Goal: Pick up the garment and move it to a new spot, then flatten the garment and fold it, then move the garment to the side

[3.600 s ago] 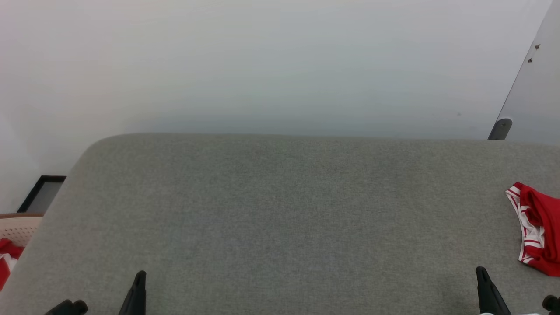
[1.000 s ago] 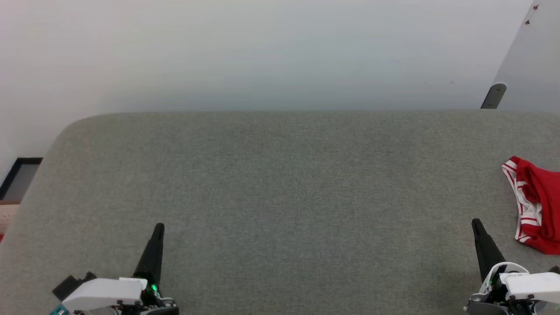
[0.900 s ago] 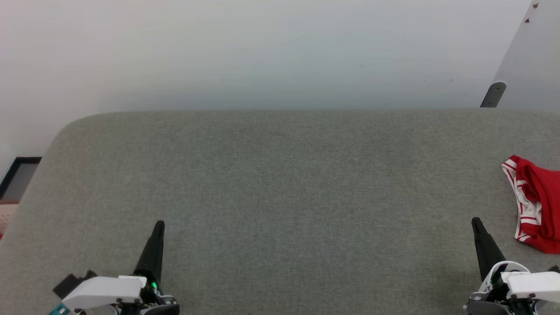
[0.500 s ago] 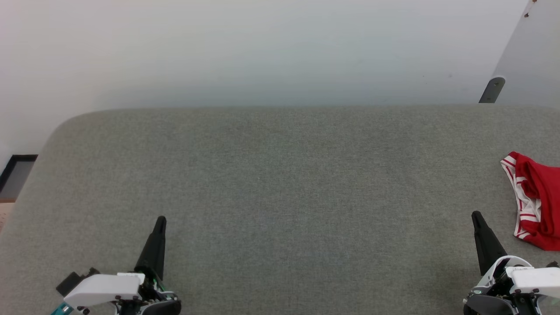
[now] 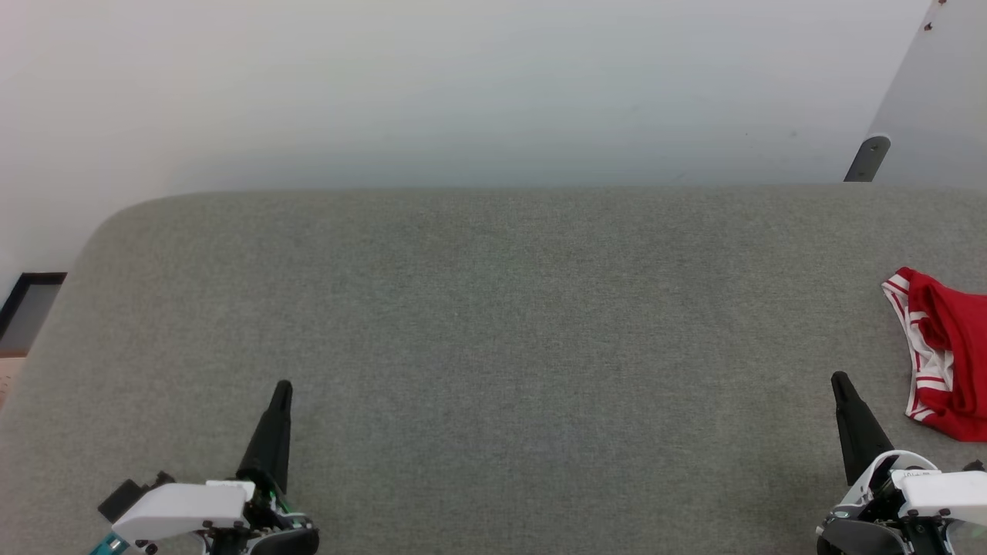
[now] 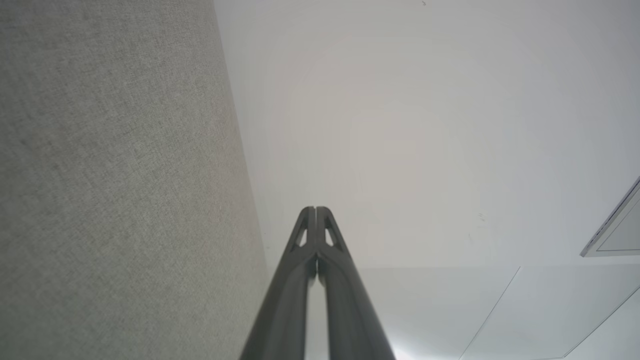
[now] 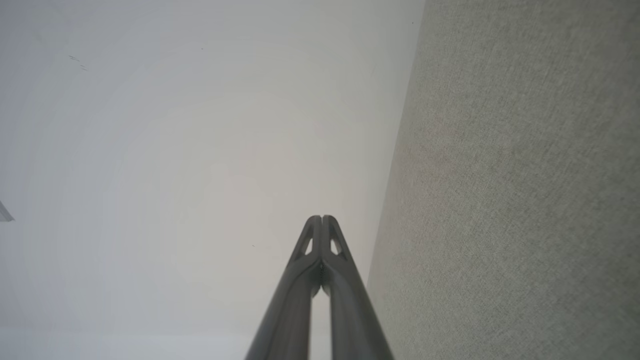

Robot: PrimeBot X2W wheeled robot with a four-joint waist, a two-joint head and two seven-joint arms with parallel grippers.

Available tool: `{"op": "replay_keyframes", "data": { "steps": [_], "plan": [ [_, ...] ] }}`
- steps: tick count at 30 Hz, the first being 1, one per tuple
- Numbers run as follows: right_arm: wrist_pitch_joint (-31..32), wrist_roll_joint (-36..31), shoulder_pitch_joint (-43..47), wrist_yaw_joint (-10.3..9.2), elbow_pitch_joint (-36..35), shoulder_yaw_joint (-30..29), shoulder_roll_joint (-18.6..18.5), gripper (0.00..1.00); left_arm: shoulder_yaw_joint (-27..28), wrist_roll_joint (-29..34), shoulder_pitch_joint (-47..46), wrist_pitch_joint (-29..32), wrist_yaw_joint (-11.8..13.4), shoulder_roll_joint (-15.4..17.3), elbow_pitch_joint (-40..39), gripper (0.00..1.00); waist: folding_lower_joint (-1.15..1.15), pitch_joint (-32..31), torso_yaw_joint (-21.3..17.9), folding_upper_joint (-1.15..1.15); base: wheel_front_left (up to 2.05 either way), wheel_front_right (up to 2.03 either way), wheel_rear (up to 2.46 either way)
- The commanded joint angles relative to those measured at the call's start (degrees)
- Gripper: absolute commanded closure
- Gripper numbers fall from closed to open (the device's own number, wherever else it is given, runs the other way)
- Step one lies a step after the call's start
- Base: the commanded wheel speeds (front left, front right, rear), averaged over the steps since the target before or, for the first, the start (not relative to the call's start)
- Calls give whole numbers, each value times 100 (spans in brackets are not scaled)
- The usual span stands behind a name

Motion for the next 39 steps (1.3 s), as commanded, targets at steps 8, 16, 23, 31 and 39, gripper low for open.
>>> {"op": "replay_keyframes", "data": {
  "steps": [8, 16, 23, 31, 39],
  "plan": [
    [15, 22, -21, -2, -11, 1, 22, 100, 13, -17, -52, 19, -34, 3, -4, 100, 0, 0, 0, 0, 0, 0, 0],
    [15, 22, -21, -2, -11, 2, 22, 100, 13, -18, -52, 19, -34, 3, -5, 100, 0, 0, 0, 0, 0, 0, 0],
    [15, 22, -21, -2, -11, 2, 21, 100, 12, -18, -52, 18, -34, 3, -5, 100, 0, 0, 0, 0, 0, 0, 0],
    [14, 23, -21, -2, -11, 2, 21, 100, 11, -18, -51, 18, -34, 3, -5, 100, 0, 0, 0, 0, 0, 0, 0],
    [14, 23, -21, -2, -11, 3, 21, 100, 13, -18, -51, 18, -34, 3, -4, 100, 0, 0, 0, 0, 0, 0, 0]
  ]
}}
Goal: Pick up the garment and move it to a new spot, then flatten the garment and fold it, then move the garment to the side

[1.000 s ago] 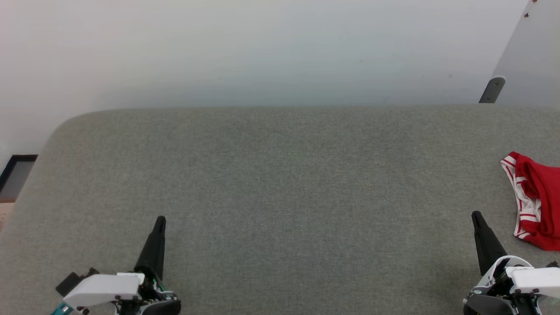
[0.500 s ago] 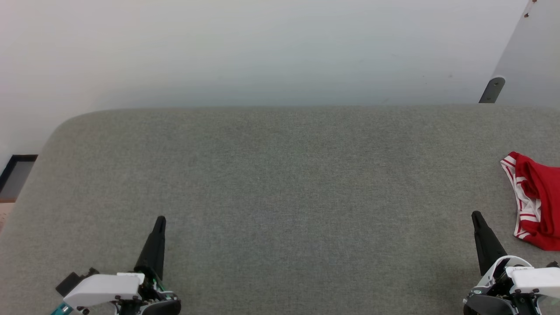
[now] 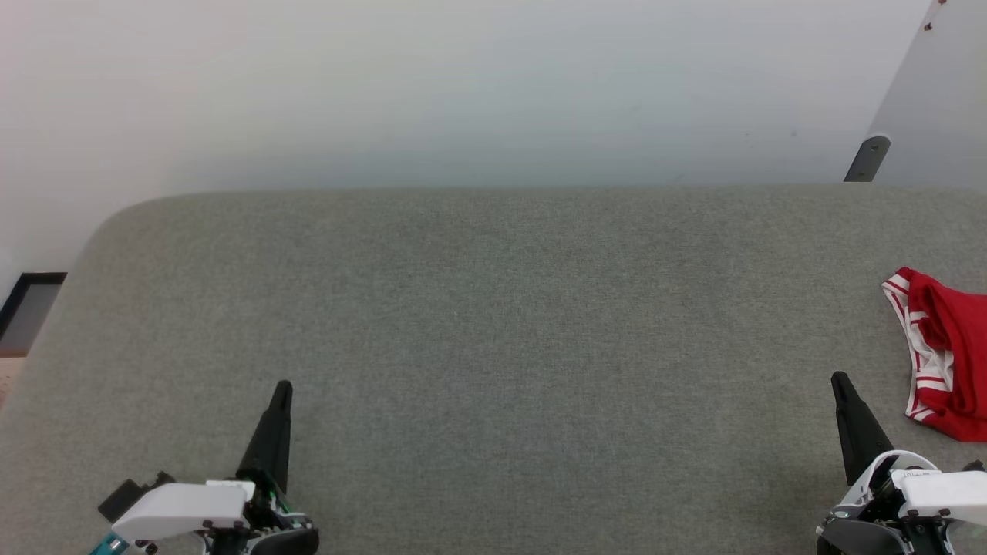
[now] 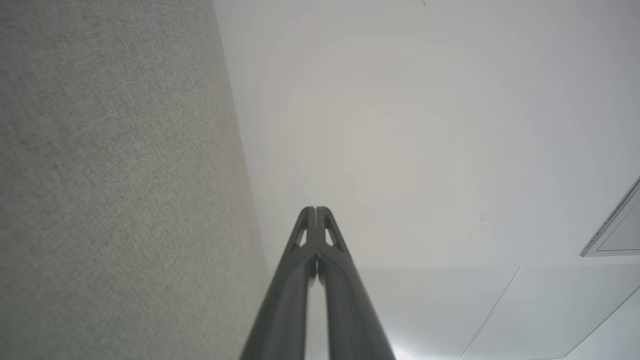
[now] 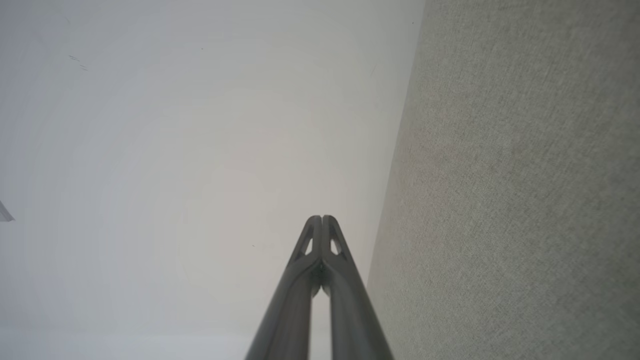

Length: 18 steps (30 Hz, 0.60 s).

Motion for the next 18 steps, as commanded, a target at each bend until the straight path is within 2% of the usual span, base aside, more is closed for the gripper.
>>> {"op": "replay_keyframes", "data": {
  "steps": [1, 18],
  "plan": [
    [14, 23, -21, -2, -11, 3, 20, 100, 14, -18, -51, 18, -34, 3, -5, 100, 0, 0, 0, 0, 0, 0, 0],
    [14, 23, -21, -2, -11, 3, 20, 100, 13, -19, -51, 17, -34, 3, -5, 100, 0, 0, 0, 0, 0, 0, 0]
  ]
}}
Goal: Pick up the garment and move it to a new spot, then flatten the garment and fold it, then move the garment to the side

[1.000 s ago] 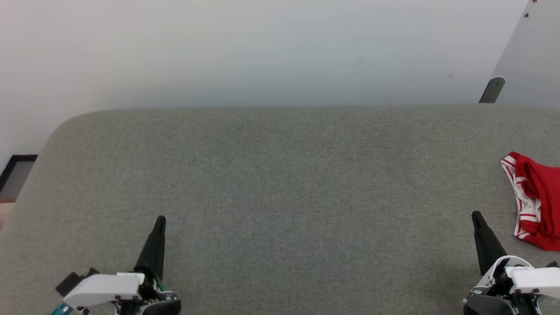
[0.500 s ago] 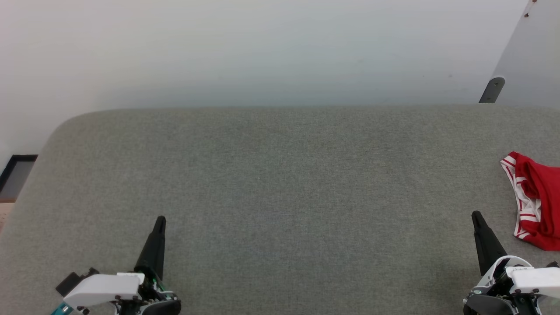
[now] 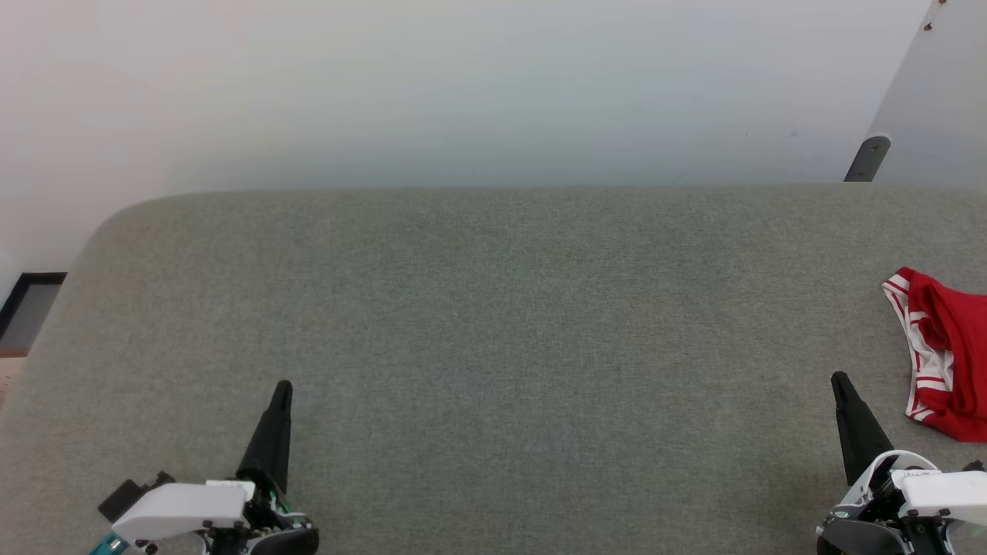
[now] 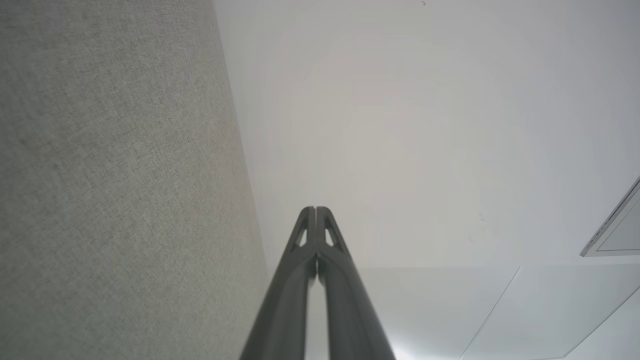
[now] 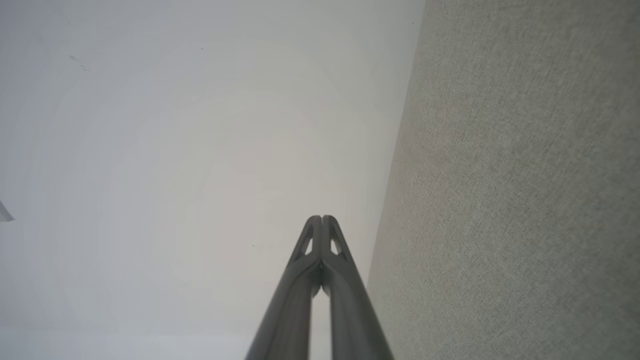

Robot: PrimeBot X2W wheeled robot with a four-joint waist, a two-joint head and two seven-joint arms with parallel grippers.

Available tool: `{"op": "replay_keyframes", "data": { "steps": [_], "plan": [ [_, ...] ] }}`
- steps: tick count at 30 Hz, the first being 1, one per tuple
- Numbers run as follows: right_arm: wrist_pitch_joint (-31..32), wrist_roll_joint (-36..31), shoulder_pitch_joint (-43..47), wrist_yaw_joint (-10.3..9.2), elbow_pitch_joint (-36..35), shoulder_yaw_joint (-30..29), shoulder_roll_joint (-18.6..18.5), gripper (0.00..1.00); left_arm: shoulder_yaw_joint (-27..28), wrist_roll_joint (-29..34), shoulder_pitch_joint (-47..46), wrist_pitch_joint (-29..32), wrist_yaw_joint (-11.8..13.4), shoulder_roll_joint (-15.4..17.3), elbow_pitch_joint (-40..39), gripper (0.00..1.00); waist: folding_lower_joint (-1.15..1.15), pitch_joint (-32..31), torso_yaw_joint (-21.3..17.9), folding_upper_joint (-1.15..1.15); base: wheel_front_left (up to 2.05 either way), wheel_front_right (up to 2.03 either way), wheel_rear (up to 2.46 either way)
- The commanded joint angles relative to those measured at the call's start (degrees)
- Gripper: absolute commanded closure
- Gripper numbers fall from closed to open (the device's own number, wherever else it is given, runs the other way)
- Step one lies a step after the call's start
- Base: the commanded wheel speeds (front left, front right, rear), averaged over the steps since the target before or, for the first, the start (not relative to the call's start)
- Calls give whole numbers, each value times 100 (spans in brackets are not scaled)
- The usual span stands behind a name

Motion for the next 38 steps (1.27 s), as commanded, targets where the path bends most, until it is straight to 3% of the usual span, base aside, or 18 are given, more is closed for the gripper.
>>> {"op": "replay_keyframes", "data": {
  "steps": [1, 38],
  "plan": [
    [14, 23, -21, -2, -11, 3, 20, 100, 12, -19, -51, 17, -34, 3, -5, 100, 0, 0, 0, 0, 0, 0, 0],
    [13, 24, -20, -2, -11, 4, 20, 100, 12, -20, -51, 16, -34, 3, -6, 100, 0, 0, 0, 0, 0, 0, 0]
  ]
}}
